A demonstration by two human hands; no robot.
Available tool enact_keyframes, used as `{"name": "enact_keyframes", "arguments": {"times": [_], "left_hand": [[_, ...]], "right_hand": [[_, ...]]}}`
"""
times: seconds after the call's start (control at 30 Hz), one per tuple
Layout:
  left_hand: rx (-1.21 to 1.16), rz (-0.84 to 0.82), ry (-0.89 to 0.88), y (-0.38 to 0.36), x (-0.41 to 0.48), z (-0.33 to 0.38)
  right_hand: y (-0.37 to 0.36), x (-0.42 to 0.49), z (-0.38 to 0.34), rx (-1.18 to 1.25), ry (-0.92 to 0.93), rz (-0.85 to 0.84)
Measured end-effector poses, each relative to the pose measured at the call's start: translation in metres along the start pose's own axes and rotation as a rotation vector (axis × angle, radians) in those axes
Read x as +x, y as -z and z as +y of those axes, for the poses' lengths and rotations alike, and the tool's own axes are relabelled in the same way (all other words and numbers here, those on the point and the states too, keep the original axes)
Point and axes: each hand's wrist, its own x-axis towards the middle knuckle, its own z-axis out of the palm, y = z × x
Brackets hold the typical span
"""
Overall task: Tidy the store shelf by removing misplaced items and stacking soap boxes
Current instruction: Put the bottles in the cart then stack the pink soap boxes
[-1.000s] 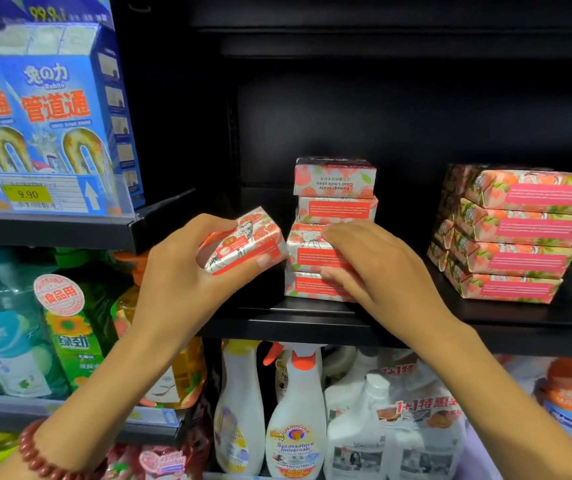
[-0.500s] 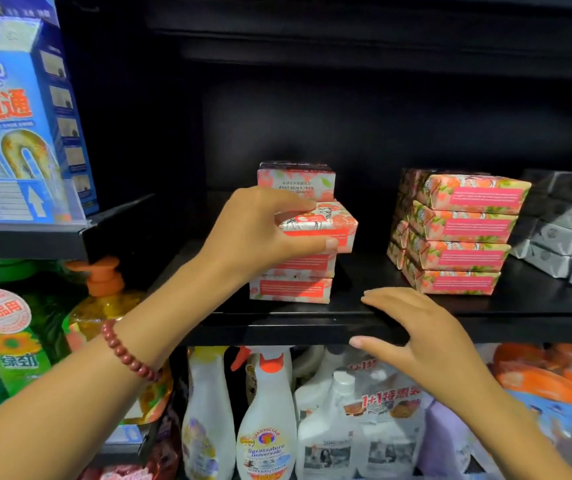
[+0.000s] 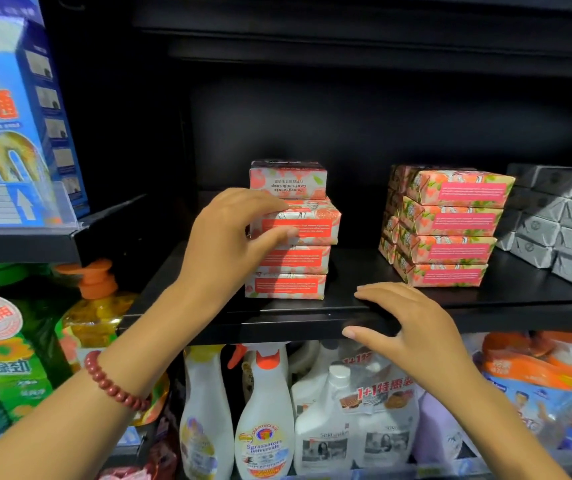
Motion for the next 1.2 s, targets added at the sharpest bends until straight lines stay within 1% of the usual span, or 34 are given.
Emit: {"name": "enact_keyframes", "arguments": {"times": [0.07,0.27,0.37,0.43,0.53,0.6,0.67,0.73,0.77,0.87,0.93,1.0,1.2], "left_hand": [[-0.021,-0.005,0.034,0.0,0.001,0.0],[-0.001,-0.007,0.022,0.001,-0.002,0.003],[0.052,0.025,-0.061,0.001,-0.003,0.01],[0.083,0.093,-0.158,-0.002,-0.004,0.021],[0.05,0.167,-0.286,-0.017,-0.007,0.045],[-0.006,0.135,-0.321,-0.035,-0.012,0.062],[-0.014,0.056,-0.317,-0.059,-0.019,0.074],[0.028,-0.026,-0.256,-0.083,-0.027,0.082],[0.057,-0.073,-0.21,-0.093,-0.03,0.085],[0.194,-0.226,-0.059,-0.114,-0.033,0.091],[0.267,-0.277,0.018,-0.119,-0.033,0.093],[0.267,-0.271,0.051,-0.119,-0.034,0.094],[0.225,-0.254,0.126,-0.121,-0.034,0.094]], "right_hand": [[0.001,0.0,-0.001,0.004,-0.008,-0.002],[0.004,0.001,-0.001,0.036,-0.017,-0.039],[0.011,0.001,0.0,0.149,-0.002,-0.026],[0.023,0.002,0.003,0.212,0.041,0.122],[0.052,0.007,0.016,0.177,0.096,0.399],[0.075,0.013,0.031,0.131,0.117,0.537],[0.093,0.023,0.049,0.093,0.13,0.594],[0.105,0.038,0.067,0.071,0.134,0.561],[0.108,0.046,0.073,0.053,0.13,0.508],[0.108,0.068,0.088,-0.062,0.112,0.271],[0.106,0.077,0.094,-0.09,0.103,0.177],[0.105,0.08,0.096,-0.066,0.125,0.196],[0.099,0.076,0.097,-0.023,0.215,0.351]]}}
